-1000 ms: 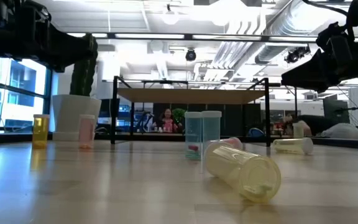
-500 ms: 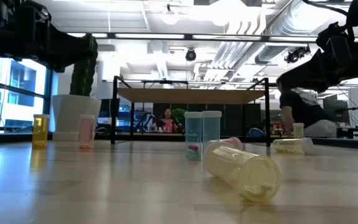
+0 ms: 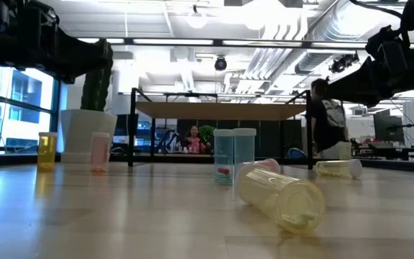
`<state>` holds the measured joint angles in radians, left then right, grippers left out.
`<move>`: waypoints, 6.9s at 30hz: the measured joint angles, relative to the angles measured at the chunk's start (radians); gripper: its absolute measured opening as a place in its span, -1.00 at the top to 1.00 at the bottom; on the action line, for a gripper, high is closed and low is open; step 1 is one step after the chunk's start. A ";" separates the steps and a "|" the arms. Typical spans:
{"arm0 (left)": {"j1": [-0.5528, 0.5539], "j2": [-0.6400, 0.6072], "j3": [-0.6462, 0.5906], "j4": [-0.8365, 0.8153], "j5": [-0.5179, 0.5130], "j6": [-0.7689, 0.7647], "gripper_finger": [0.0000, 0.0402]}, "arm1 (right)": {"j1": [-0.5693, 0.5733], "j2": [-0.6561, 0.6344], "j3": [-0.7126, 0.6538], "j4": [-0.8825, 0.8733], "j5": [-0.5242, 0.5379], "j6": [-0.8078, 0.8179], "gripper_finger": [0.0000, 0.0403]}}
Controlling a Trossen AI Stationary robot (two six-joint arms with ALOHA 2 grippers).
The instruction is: Pick and place medicine bottles onto shelf by color
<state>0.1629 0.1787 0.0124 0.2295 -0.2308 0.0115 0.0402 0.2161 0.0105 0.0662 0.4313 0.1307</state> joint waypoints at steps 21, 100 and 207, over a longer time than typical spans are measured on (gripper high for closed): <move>0.000 0.000 0.000 0.000 0.000 0.000 -0.19 | 0.000 0.000 0.000 0.000 0.000 0.000 0.11; 0.000 0.000 0.000 0.000 0.000 0.000 -0.19 | 0.000 0.000 0.000 0.000 0.000 0.000 0.11; 0.000 0.006 0.041 0.197 -0.023 0.000 -0.19 | 0.249 1.205 0.740 0.072 -0.228 0.026 -0.25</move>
<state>0.1631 0.1844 0.0536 0.4267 -0.2543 0.0113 0.2893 1.4209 0.7506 0.1387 0.2033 0.1566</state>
